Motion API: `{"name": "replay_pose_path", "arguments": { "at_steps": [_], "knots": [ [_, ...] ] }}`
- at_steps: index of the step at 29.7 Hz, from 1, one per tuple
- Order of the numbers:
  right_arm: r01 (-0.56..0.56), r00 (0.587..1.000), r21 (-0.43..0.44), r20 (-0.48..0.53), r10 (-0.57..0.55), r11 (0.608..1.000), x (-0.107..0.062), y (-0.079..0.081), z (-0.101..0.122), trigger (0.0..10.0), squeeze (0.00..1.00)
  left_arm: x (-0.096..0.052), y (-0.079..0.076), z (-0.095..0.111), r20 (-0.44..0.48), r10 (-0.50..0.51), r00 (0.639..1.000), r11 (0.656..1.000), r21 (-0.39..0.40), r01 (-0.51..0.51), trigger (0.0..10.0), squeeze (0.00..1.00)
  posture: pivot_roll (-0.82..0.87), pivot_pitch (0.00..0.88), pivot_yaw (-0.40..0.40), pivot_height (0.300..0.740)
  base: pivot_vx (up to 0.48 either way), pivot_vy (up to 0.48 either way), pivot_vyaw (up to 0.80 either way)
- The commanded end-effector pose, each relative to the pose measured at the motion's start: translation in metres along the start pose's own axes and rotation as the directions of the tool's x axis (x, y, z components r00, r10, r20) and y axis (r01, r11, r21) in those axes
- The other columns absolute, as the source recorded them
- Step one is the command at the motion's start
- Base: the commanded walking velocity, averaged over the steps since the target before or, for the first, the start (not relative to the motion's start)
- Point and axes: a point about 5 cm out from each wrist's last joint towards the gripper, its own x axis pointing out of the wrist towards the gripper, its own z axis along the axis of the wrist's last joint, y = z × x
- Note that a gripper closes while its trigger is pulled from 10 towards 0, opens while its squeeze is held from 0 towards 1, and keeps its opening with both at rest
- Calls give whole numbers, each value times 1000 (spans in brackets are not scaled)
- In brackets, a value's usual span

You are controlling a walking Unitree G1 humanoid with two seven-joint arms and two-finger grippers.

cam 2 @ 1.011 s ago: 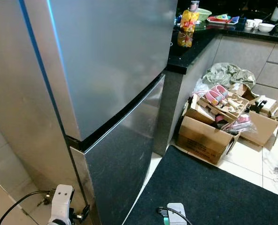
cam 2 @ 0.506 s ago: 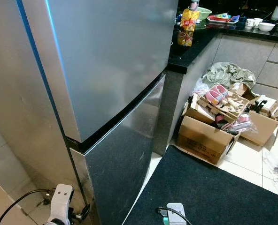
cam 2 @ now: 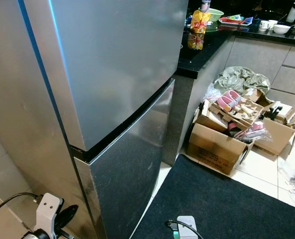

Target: Restocking fridge

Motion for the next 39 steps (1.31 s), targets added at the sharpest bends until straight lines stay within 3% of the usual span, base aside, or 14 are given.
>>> {"name": "replay_pose_path", "arguments": {
  "at_steps": [1, 9, 22, 23, 26, 27, 28, 30, 31, 39],
  "knots": [
    [-11, 1000, 5, 0, 11, 1000, 0, 2, -2, 10000, 0, -5, 5, 0, 3, 7, 1000, 1000, 11, -7, 0, 0, 5, 25, -20, 734, 0, 0, 0],
    [-7, 1000, -1, 0, 7, 1000, -1, 0, -3, 10000, 0, 13, -10, 18, 74, -99, 992, 995, -4, 100, 0, 0, -1, 28, -26, 734, 0, 0, 0],
    [1, 1000, -9, 4, -1, 1000, -1, 0, -3, 10000, 0, 29, -11, 39, 131, -114, 985, 993, 34, 111, 0, 0, -9, 38, -33, 734, 0, 0, 0],
    [2, 1000, -10, 4, -2, 1000, -1, 0, -3, 10000, 0, 32, -11, 43, 138, -115, 984, 993, 46, 110, 3569, 0, -10, 41, -32, 734, 0, 0, 0],
    [4, 1000, -11, 4, -4, 1000, -1, -1, -3, 10000, 0, 34, -12, 45, 144, -113, 983, 993, 52, 107, 3569, 0, -10, 43, -34, 734, 0, 0, 0],
    [4, 1000, -12, 4, -4, 1000, -1, -1, -3, 10000, 0, 36, -11, 48, 149, -103, 983, 994, 63, 94, 4510, 0, -11, 45, -32, 734, 0, 0, 0],
    [6, 1000, -11, 4, -6, 1000, -1, -1, -3, 10000, 0, 38, -8, 51, 149, -72, 986, 995, 75, 61, 8824, 0, -11, 45, -32, 734, 0, 0, 0],
    [7, 1000, -11, 4, -7, 1000, -1, -1, -3, 10000, 0, 40, -5, 53, 148, -50, 988, 996, 82, 38, 8824, 0, -11, 45, -32, 734, 0, 0, 0],
    [7, 1000, -10, 5, -7, 1000, -1, -1, -3, 10000, 0, 41, -3, 55, 152, -35, 988, 996, 89, 21, 10000, 0, -11, 45, -32, 734, 0, 0, 0],
    [9, 1000, -6, 6, -9, 1000, -1, -1, -3, 10000, 0, 44, -3, 63, 173, -30, 984, 996, 87, 16, 10000, 0, -11, 62, -34, 734, 0, 0, 0]
  ]
}}
